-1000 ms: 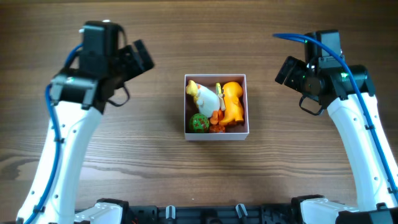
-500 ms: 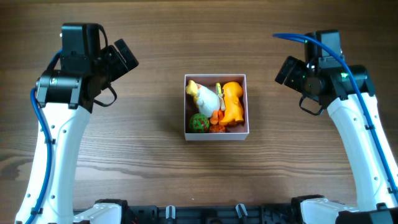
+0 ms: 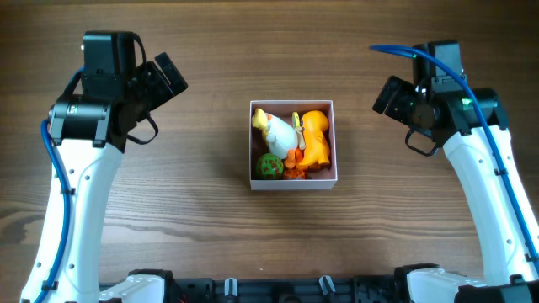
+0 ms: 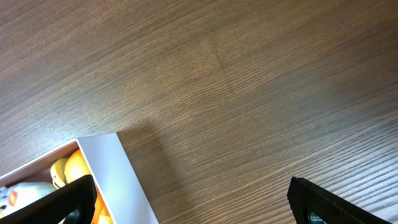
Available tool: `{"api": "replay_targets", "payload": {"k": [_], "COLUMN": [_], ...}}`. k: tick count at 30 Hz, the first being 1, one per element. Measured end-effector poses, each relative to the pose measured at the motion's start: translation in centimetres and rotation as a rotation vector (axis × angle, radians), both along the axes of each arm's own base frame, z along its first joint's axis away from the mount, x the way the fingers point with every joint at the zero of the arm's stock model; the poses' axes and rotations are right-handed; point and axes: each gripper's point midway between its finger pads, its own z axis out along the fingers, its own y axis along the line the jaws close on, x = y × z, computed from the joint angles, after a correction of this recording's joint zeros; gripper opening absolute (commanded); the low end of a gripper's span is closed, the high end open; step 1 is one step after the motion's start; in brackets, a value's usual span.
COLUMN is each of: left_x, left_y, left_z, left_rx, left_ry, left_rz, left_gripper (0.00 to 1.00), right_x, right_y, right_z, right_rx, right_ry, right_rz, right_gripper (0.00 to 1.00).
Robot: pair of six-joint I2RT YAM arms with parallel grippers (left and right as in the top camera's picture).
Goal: Pack container
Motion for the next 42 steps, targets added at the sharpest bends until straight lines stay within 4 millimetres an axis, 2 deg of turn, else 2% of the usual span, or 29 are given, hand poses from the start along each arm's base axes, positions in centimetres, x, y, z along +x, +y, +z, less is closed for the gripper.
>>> {"api": "replay_targets", "payload": {"k": [13, 16, 19, 25, 35, 39, 42], "left_x": [0.0, 0.0, 0.0, 0.0, 0.0, 0.0, 0.0], "left_y": [0.0, 0.0, 0.0, 0.0, 0.0, 0.0, 0.0], "left_z": [0.0, 0.0, 0.0, 0.0, 0.0, 0.0, 0.0], "left_rx": [0.000, 0.000, 0.000, 0.000, 0.000, 0.000, 0.000], "left_ry": [0.000, 0.000, 0.000, 0.000, 0.000, 0.000, 0.000], "left_rz": [0.000, 0.000, 0.000, 0.000, 0.000, 0.000, 0.000], "left_gripper": [1.00, 1.00, 1.00, 1.00, 1.00, 1.00, 1.00], "right_x": [0.0, -0.2, -0.9, -4.0, -8.9, -11.3, -14.2], "right_y": [0.0, 0.0, -0.1, -0.5, -1.0, -1.5, -2.4], "right_z": [0.0, 0.7, 2.8, 9.0, 15.0, 17.2, 19.4], "right_rx": [0.000, 0.003, 0.010, 0.035, 0.063, 0.068, 0.060], "right_ry": [-0.001, -0.022, -0.087, -0.298, -0.533, -0.633, -0.756], "right_rz": [0.000, 0.000, 0.000, 0.000, 0.000, -0.007, -0.035], "right_gripper": [1.00, 1.00, 1.00, 1.00, 1.00, 1.00, 1.00]}}
